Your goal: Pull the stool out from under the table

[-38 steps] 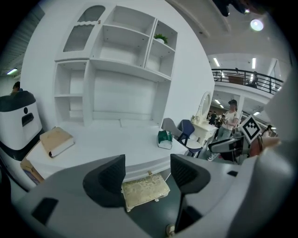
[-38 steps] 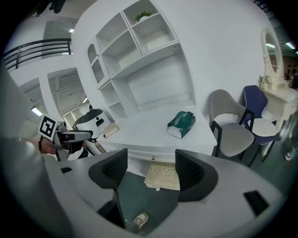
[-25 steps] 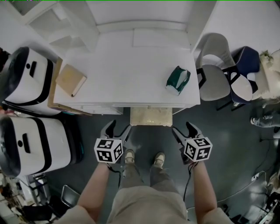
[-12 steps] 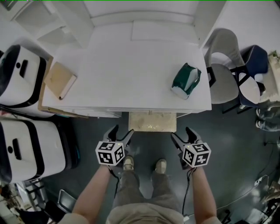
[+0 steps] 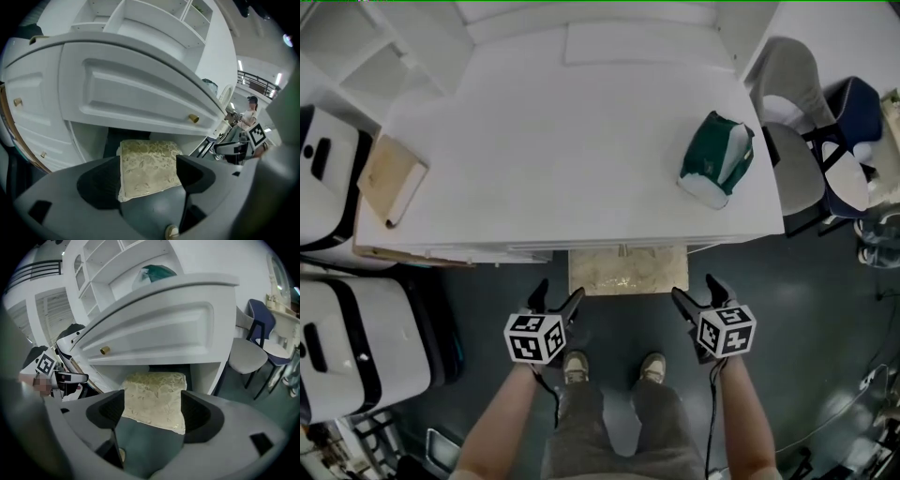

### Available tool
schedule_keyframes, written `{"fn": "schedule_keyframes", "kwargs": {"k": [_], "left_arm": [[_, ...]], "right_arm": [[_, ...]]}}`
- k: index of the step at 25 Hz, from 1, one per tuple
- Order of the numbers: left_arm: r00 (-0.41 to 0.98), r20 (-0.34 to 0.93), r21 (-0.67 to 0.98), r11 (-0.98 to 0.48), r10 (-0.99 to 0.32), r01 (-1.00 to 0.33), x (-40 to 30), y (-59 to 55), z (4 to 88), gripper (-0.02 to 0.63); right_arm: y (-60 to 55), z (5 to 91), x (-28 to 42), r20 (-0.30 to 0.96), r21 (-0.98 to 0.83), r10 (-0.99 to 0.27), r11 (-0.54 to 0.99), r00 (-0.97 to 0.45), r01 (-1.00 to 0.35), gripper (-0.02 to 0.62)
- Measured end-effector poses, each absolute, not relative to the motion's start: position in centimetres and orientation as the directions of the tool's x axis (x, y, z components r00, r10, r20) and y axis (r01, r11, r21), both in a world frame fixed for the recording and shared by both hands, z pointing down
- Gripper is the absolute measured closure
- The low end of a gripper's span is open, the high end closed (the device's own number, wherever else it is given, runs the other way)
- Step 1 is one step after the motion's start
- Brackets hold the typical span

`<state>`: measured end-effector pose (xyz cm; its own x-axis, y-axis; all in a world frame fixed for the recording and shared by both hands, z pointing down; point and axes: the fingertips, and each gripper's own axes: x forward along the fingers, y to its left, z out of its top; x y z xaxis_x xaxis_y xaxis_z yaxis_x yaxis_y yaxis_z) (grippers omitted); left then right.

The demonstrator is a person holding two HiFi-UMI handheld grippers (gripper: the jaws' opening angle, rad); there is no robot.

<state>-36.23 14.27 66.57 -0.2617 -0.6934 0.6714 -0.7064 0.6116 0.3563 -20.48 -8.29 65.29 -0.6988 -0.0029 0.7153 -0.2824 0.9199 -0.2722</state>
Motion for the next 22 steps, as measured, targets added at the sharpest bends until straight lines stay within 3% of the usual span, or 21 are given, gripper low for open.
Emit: {"fn": "schedule_keyframes", "kwargs": {"k": [10,22], "left_arm": [[-0.218,0.682,0.354,0.576,-0.698,-0.737,-38.0,11.4,76.0,0.241],[-0.194,0.707,0.446,0.642,-0.68,-0.624,-40.4,10.2,84.1,0.175]], "right_arm": [[-10.3,73.8,-22.8,0.723,-0.249,-0.021,0.925,-0.691,-0.288,0.209],[-12.6,81.2,-23.7,0.702,-0.327,-0.02,0.879,-0.712,-0.347,0.149]]}}
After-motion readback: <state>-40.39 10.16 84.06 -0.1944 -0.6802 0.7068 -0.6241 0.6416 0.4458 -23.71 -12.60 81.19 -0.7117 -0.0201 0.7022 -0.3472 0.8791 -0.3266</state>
